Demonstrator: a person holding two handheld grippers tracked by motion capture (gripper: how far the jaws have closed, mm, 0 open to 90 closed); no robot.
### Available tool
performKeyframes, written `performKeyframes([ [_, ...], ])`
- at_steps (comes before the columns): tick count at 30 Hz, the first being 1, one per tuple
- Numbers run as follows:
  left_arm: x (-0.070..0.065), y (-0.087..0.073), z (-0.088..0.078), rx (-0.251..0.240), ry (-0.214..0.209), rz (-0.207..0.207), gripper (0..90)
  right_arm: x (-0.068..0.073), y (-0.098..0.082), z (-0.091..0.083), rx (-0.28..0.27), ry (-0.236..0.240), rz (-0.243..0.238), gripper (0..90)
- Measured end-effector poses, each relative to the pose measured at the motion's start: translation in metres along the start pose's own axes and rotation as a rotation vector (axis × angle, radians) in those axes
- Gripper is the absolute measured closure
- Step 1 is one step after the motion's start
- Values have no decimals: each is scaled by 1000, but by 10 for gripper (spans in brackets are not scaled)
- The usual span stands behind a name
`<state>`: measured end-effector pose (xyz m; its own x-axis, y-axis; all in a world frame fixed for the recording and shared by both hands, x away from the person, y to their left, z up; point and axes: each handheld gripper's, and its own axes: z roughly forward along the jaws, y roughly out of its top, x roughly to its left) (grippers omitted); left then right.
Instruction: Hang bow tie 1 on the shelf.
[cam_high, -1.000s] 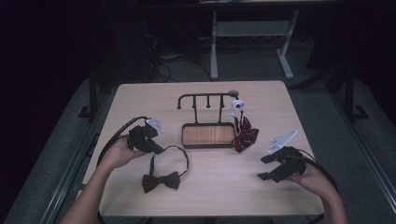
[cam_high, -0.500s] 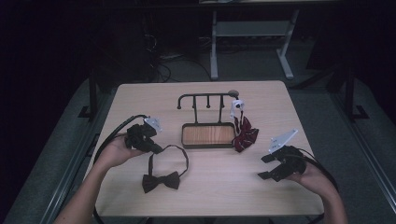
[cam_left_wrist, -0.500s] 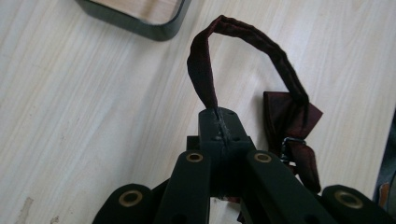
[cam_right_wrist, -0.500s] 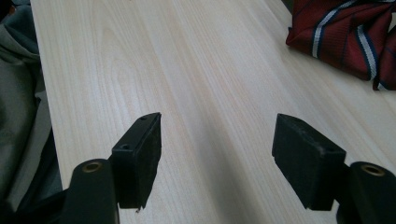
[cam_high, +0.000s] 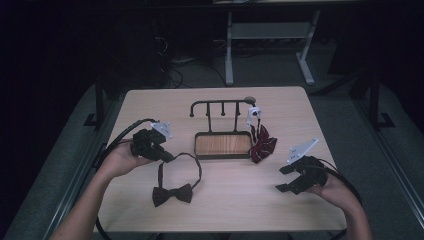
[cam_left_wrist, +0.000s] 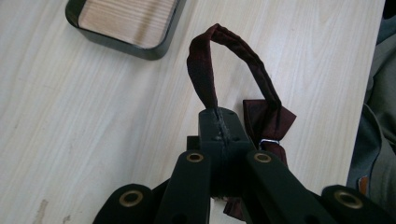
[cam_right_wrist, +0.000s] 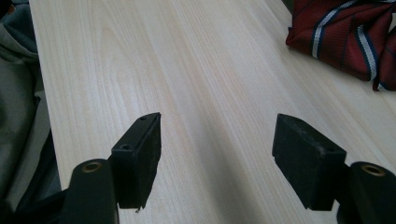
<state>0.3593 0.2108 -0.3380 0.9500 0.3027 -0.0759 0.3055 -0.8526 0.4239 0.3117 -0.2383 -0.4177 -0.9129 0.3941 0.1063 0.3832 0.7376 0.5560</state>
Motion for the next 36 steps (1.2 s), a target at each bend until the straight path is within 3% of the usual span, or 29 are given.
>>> performKeyframes([
  [16,-5,6,-23,-26,3,23,900,0,0,0,1,-3,0,318],
  [22,-8,7,-36,-62,4,27,899,1,0,-2,-1,-7,-1,318],
  [28,-10,13,-49,-75,26,43,899,1,0,0,5,-5,-5,316],
  [36,-8,22,-54,-70,15,50,899,1,0,-4,-10,-4,-5,313],
])
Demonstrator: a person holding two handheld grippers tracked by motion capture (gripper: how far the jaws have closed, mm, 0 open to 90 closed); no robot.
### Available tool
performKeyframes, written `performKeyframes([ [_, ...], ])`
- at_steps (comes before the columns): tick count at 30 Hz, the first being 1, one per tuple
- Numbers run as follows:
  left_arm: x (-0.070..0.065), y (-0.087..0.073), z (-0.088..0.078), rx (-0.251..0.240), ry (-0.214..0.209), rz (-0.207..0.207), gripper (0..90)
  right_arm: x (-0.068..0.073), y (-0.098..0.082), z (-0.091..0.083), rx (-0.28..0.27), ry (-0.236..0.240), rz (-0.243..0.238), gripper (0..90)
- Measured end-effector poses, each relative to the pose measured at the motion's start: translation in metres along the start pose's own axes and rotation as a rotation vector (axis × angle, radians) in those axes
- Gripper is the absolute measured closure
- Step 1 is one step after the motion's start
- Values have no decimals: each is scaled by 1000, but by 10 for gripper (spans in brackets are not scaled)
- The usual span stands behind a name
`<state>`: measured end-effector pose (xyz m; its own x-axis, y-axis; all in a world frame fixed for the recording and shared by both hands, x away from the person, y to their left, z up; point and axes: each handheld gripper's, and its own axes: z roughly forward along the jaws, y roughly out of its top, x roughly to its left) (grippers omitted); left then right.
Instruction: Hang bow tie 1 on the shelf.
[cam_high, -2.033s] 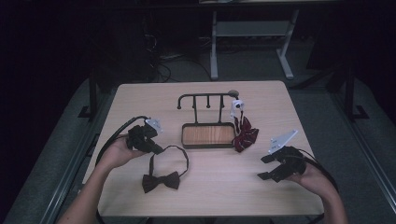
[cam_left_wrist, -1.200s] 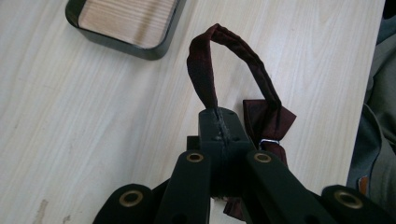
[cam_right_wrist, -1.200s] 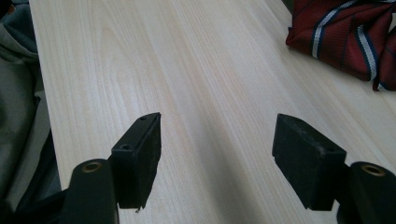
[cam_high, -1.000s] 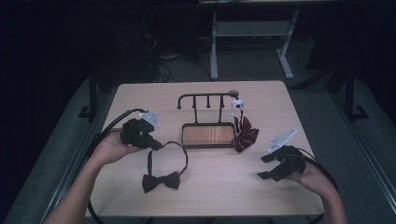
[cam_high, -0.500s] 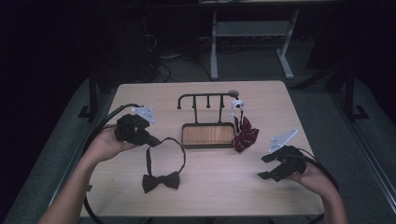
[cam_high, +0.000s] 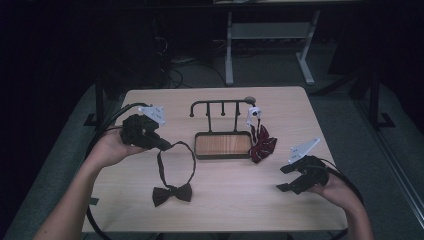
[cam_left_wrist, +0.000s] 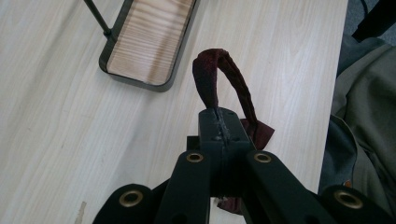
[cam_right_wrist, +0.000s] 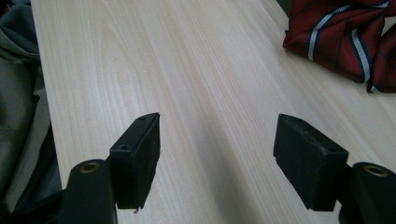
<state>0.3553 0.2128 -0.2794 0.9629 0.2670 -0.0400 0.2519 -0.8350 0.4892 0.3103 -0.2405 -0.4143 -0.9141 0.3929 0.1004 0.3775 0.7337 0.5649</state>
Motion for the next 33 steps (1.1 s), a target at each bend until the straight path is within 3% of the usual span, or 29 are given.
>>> performKeyframes([
  [14,4,9,-4,21,-8,8,899,-2,-4,0,-1,2,-1,309],
  [18,6,9,-6,8,-29,7,899,-2,-5,1,5,4,0,308],
  [33,7,11,-15,1,-28,8,899,-4,-5,0,1,0,-8,306],
])
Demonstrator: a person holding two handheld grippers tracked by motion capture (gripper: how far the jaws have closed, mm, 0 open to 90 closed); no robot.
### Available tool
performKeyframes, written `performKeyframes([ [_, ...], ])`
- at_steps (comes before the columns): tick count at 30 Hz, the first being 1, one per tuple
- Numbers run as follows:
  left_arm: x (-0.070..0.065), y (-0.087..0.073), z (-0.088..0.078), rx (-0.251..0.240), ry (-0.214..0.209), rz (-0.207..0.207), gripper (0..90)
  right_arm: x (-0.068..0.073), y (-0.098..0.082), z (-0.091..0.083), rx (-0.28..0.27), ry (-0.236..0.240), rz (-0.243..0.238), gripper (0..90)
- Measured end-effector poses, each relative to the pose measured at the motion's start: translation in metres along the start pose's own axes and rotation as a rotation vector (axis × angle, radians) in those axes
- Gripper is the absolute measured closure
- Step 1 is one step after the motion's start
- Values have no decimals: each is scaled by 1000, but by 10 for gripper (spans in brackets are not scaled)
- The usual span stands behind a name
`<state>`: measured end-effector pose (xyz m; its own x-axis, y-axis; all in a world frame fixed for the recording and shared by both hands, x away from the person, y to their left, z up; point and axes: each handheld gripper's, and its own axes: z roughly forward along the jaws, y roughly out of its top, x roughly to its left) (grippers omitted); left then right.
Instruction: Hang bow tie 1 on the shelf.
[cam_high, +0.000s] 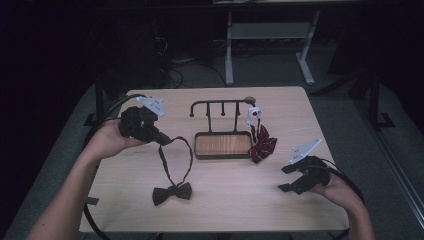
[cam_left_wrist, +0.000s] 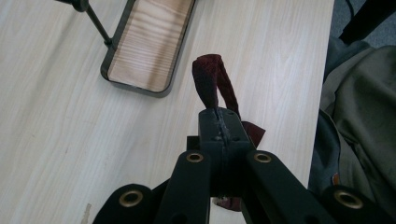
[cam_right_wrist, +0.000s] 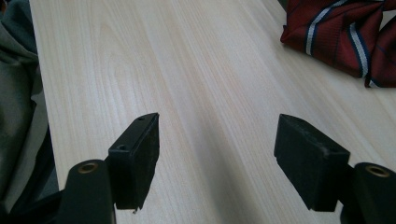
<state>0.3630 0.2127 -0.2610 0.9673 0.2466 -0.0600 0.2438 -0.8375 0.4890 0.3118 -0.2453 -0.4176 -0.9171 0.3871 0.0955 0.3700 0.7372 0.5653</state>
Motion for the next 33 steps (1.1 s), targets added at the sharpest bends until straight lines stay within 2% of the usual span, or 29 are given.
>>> performKeyframes([
  [4,-1,3,-2,4,3,8,899,1,0,-2,-4,-5,3,306],
  [6,-1,4,-3,3,6,9,899,2,0,-3,-8,2,26,306],
  [11,1,10,-6,3,9,14,899,1,0,-4,-6,-3,21,306],
  [25,19,24,-12,17,30,0,899,1,-2,-5,-11,-1,20,306],
  [33,26,31,-13,28,35,8,899,1,-2,-5,-7,5,29,305],
])
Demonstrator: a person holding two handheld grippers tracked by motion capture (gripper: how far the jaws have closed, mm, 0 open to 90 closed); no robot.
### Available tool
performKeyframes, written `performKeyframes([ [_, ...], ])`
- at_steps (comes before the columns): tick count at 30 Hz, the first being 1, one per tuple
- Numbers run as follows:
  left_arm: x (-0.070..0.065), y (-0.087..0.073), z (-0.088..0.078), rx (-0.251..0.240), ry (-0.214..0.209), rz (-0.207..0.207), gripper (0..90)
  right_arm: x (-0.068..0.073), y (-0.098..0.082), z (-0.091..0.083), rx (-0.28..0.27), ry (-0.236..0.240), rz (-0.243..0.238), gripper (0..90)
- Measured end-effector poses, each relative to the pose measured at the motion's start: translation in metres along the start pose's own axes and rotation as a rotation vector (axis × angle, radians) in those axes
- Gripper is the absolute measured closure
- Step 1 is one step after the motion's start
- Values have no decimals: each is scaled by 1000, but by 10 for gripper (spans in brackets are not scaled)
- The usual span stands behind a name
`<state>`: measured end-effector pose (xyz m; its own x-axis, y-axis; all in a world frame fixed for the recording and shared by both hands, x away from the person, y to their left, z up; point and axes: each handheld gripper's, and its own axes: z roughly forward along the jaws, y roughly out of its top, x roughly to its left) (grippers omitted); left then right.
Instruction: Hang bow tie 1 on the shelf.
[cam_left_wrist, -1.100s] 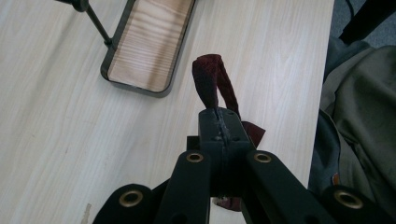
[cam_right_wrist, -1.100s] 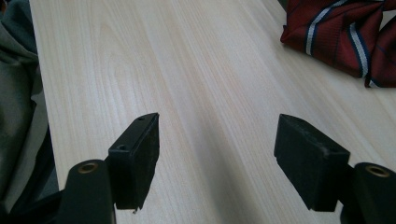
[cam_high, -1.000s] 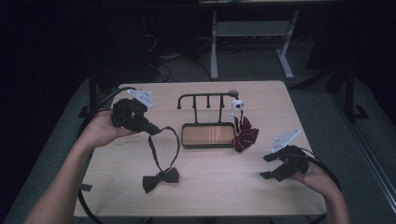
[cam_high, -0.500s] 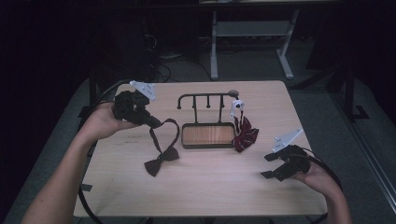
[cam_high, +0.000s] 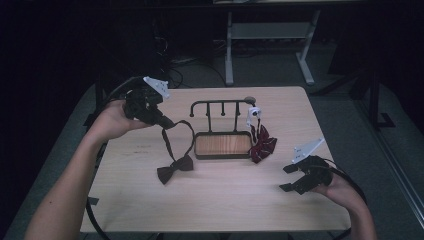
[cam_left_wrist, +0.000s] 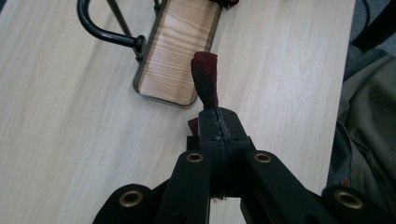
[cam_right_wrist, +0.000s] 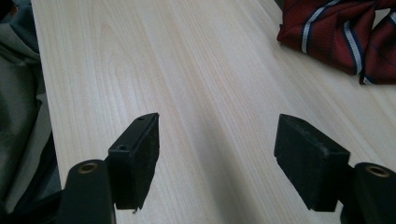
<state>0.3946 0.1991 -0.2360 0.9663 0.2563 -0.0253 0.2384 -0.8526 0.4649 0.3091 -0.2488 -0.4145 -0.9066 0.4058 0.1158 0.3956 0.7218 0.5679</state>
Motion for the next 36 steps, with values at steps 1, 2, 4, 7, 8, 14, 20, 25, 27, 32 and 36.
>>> performKeyframes([
  [1,0,1,0,1,1,-1,899,0,0,0,1,-4,-8,306],
  [2,1,2,0,-1,1,2,899,0,0,-1,-1,-5,-11,306],
  [4,3,4,0,0,4,4,899,-1,-1,-1,-1,-5,-7,306],
  [7,6,6,0,1,5,3,899,-1,-1,0,-1,-3,-6,306],
  [8,8,7,-1,1,9,1,898,-1,-1,0,3,-1,0,306],
  [14,15,11,1,-4,12,-7,899,-1,-2,-1,-2,-4,0,306],
  [20,21,16,3,4,10,-9,898,-1,-2,-2,-5,-5,-4,306],
  [25,25,21,3,19,14,0,899,-1,-3,-3,-7,-6,3,307],
  [27,28,23,4,21,16,-9,899,-1,-3,-3,-7,-5,2,306],
  [32,34,28,5,35,18,-16,898,-1,-5,-5,-11,-10,3,307],
  [36,39,31,6,56,25,-27,898,-1,-5,-6,-12,-10,5,307],
])
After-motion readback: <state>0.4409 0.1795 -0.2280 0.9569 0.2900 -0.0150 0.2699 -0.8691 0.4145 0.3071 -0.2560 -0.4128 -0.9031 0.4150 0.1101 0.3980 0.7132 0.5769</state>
